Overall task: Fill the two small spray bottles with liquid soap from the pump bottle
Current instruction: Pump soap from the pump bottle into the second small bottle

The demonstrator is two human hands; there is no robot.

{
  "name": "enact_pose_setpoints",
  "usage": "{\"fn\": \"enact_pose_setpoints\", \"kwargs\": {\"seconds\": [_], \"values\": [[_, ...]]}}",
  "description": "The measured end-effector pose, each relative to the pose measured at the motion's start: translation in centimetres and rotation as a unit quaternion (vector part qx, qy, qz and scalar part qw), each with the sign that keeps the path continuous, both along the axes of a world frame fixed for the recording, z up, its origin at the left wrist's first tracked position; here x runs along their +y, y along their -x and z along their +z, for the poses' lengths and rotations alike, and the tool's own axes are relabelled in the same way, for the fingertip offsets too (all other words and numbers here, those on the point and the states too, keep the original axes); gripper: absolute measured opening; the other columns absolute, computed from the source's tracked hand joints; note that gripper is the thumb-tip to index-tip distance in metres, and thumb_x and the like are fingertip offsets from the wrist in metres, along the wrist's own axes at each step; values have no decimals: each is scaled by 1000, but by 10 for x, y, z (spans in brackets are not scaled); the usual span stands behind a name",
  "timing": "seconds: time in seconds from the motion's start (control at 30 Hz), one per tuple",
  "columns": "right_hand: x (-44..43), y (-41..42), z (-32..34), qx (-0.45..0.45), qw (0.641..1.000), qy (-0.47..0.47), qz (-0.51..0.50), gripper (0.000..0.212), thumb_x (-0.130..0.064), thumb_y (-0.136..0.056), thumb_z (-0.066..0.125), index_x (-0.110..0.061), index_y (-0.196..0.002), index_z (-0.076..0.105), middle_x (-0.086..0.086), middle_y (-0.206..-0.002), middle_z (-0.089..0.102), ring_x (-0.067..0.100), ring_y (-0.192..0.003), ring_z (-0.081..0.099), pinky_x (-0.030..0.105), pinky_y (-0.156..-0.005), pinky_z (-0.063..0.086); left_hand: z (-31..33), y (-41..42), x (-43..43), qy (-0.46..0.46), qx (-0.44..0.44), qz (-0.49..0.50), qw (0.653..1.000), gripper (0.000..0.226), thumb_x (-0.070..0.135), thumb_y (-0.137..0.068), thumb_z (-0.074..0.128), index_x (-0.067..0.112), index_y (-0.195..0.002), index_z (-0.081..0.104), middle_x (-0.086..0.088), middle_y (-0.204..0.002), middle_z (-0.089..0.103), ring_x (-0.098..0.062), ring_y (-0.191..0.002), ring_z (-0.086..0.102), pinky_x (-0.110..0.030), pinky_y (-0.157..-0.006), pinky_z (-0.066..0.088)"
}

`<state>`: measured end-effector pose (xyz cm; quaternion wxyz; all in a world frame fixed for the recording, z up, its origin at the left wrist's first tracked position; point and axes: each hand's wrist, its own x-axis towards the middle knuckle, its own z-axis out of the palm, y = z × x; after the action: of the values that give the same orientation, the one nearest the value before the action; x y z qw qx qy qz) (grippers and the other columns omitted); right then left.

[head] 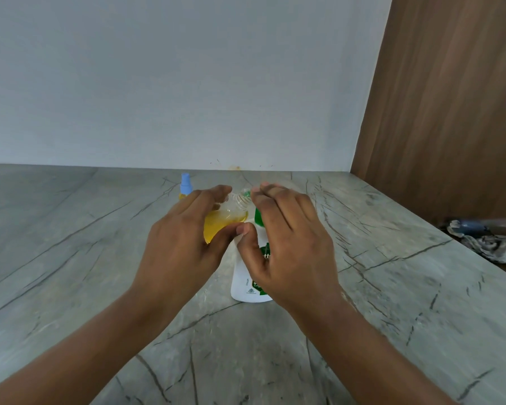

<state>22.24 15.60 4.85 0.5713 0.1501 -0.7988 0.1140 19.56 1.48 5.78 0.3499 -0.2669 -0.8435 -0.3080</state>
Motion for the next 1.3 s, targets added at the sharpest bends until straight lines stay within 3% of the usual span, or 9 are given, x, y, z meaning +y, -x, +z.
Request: {"fn": "enact_pose_setpoints", "kwargs": {"seconds": [0.3, 0.63, 0.87, 1.03, 1.3], "values": [[-1, 0, 3, -23, 1000, -10, -12, 37, -24, -84, 53, 2, -107, 66, 12, -106, 65, 22, -103, 55, 22, -87, 41, 0, 4, -1, 7, -3, -2, 1000, 56, 55, -80, 43, 19, -120, 57, 6, -102, 65, -9, -85, 57, -9, -68, 35], [8, -2, 9, -43, 991, -104, -75, 41, -26, -89, 51, 3, -115, 62, 17, -111, 63, 28, -106, 58, 31, -93, 45, 5, 3, 0, -12, -2, 11, 1000, 47, 44, -79, 57, 20, -119, 59, 10, -100, 63, -2, -81, 50, -7, -68, 34], [1, -1, 5, -44, 996, -66, -44, 41, -21, -89, 52, 6, -118, 59, 19, -115, 60, 30, -112, 54, 32, -98, 42, 6, 3, -2, -15, 4, 13, 1000, 46, 44, -78, 57, 20, -119, 59, 10, -99, 63, -3, -79, 50, -8, -66, 35], [-2, -1, 5, -40, 999, -17, -29, 38, -20, -89, 50, 4, -117, 60, 16, -114, 60, 28, -113, 54, 31, -97, 43, 7, 1, 3, -24, 4, 3, 1000, 45, 44, -81, 60, 19, -118, 60, 6, -101, 65, -8, -77, 54, -22, -65, 40], [-2, 0, -3, -32, 999, -21, -30, 36, -17, -89, 48, 4, -115, 62, 16, -112, 62, 28, -112, 55, 33, -97, 45, -1, 4, 0, -16, 1, 1, 1000, 51, 55, -80, 47, 23, -118, 58, 17, -97, 57, 2, -78, 48, -7, -67, 34]]}}
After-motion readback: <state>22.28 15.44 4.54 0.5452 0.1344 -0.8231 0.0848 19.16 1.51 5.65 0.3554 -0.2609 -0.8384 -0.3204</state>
